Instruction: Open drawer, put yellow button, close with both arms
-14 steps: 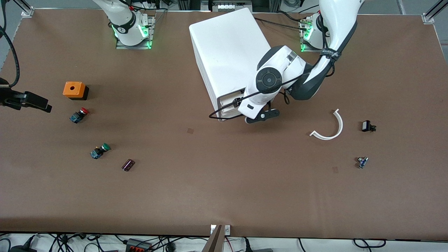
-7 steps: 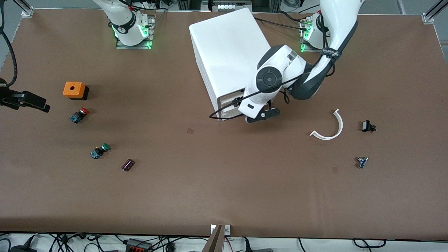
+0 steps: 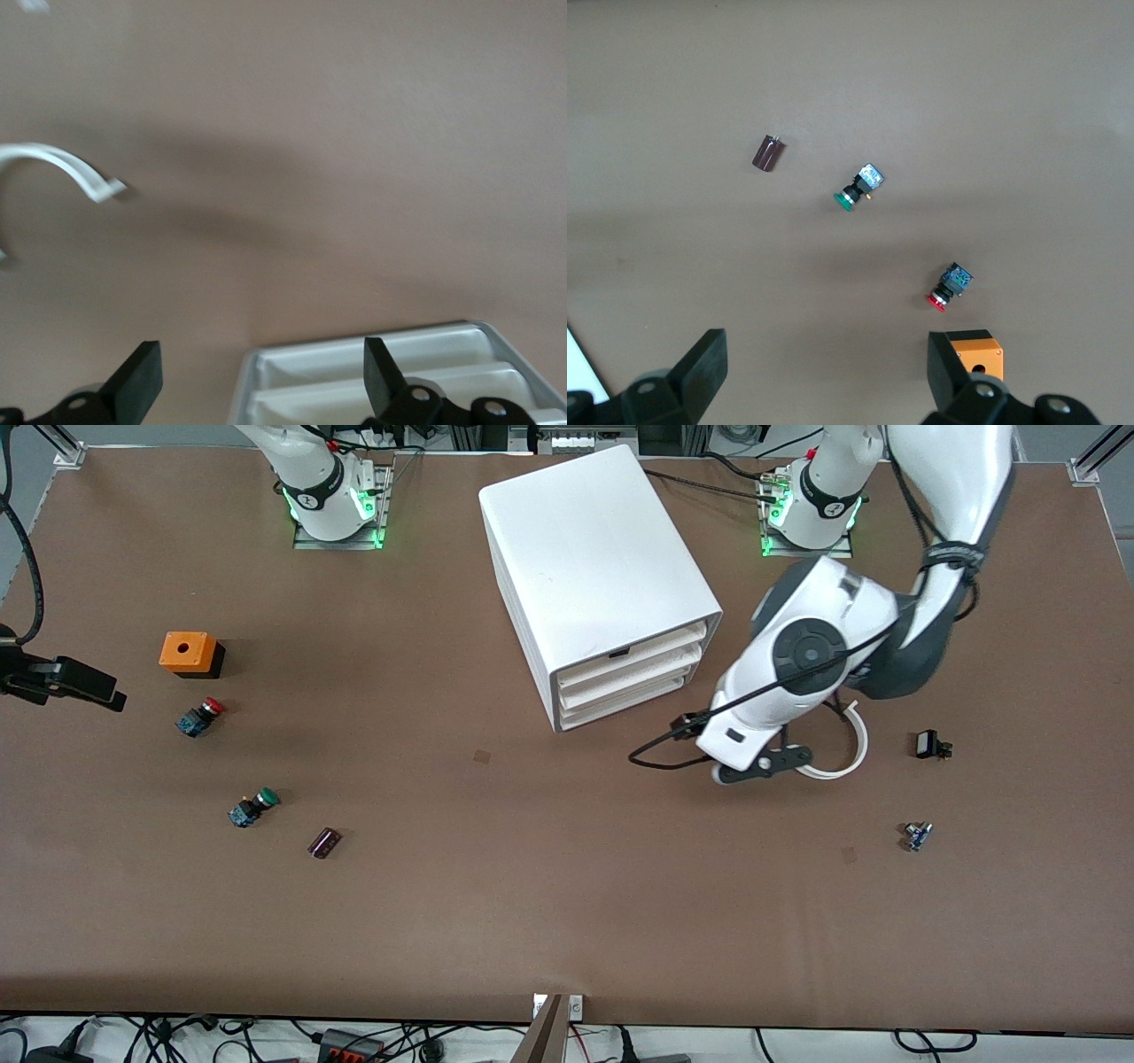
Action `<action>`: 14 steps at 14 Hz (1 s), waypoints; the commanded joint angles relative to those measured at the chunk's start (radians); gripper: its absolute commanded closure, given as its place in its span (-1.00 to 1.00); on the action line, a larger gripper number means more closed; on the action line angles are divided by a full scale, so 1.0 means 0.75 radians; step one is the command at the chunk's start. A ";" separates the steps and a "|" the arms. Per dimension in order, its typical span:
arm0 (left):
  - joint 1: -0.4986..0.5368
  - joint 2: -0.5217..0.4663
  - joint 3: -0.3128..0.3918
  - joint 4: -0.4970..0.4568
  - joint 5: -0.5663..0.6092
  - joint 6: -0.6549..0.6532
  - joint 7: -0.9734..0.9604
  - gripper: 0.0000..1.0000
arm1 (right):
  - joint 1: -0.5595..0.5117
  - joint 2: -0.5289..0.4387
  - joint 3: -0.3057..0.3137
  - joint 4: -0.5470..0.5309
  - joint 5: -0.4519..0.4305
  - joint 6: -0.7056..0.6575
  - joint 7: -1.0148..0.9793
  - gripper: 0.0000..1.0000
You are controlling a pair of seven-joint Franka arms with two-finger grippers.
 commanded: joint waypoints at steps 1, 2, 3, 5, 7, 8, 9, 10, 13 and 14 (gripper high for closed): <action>0.089 -0.021 -0.019 0.114 0.058 -0.134 0.171 -1.00 | -0.008 -0.036 0.011 -0.050 0.001 0.028 -0.023 -1.00; 0.128 -0.041 -0.022 0.134 0.055 -0.165 0.255 -1.00 | -0.008 -0.036 0.011 -0.050 0.001 0.028 -0.023 -1.00; 0.159 -0.076 -0.018 0.141 0.053 -0.184 0.308 -1.00 | -0.008 -0.036 0.011 -0.050 0.001 0.030 -0.025 -1.00; 0.251 -0.137 -0.024 0.141 0.055 -0.190 0.380 -1.00 | -0.011 -0.040 0.011 -0.060 0.001 0.028 -0.037 -1.00; 0.328 -0.209 -0.016 0.143 0.043 -0.233 0.602 -1.00 | -0.011 -0.042 0.011 -0.064 0.001 0.030 -0.042 -1.00; 0.351 -0.233 -0.009 0.143 0.039 -0.261 0.668 -1.00 | -0.008 -0.044 0.011 -0.072 -0.001 0.030 -0.042 -1.00; 0.382 -0.270 0.001 0.139 0.025 -0.290 0.717 -1.00 | -0.008 -0.064 0.011 -0.107 -0.001 0.040 -0.042 -1.00; 0.382 -0.331 0.035 0.110 -0.004 -0.296 0.760 -1.00 | -0.008 -0.113 0.011 -0.188 -0.001 0.083 -0.042 -1.00; 0.191 -0.519 0.366 -0.057 -0.136 -0.290 0.938 -1.00 | -0.006 -0.289 0.011 -0.467 -0.005 0.273 -0.054 -1.00; 0.119 -0.570 0.466 -0.106 -0.161 -0.284 0.981 -1.00 | -0.006 -0.290 0.011 -0.463 -0.003 0.259 -0.054 -1.00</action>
